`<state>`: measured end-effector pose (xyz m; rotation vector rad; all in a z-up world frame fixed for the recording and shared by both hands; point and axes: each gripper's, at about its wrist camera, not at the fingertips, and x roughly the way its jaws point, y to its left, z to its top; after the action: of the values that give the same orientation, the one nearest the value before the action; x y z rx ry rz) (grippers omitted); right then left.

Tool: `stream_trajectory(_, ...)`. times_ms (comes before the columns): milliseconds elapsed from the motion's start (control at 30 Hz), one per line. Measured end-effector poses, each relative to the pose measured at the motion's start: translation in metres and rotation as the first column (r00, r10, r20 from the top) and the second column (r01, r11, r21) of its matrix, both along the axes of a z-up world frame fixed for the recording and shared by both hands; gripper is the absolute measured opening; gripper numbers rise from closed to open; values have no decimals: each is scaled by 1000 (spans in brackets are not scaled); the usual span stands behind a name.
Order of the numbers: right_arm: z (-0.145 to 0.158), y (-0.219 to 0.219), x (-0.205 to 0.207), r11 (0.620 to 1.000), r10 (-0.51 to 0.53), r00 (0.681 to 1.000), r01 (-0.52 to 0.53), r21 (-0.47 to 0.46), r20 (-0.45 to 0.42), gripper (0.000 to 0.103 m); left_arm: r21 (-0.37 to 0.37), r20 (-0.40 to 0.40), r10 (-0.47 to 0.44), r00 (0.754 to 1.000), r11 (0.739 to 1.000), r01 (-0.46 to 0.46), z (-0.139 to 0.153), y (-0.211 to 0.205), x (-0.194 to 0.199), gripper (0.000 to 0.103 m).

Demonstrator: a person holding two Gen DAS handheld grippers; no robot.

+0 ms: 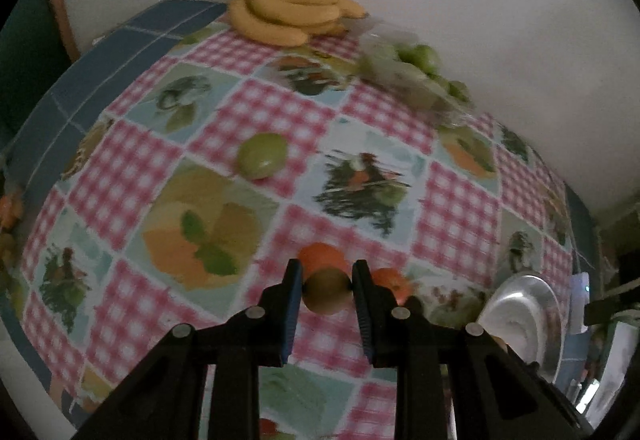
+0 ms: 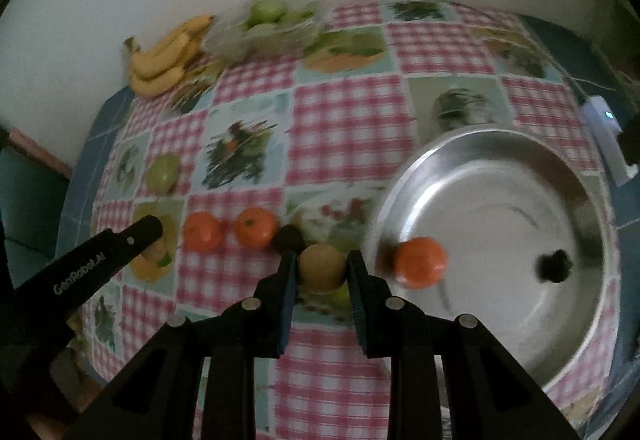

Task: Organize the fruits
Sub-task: 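Carry the kiwi with the left tool while the right tool carries the tan fruit over the steel bowl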

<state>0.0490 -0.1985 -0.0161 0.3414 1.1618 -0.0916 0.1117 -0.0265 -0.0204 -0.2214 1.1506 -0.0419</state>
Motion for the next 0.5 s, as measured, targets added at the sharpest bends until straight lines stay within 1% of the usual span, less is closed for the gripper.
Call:
stream_trajectory(267, 9, -54, -18, 990, -135, 991, 135, -42, 8, 27, 7, 25, -120, 992, 993, 120, 11, -53, -7, 27)
stream_trajectory(400, 9, -82, -28, 978, -208, 978, 208, -31, 7, 27, 28, 44, -198, 979, 980, 197, 16, -79, -16, 27)
stream_trajectory(500, 15, -100, -39, 964, -261, 965, 262, -49, 20, 27, 43, 62, -249, 967, 968, 246, 21, -94, -25, 27)
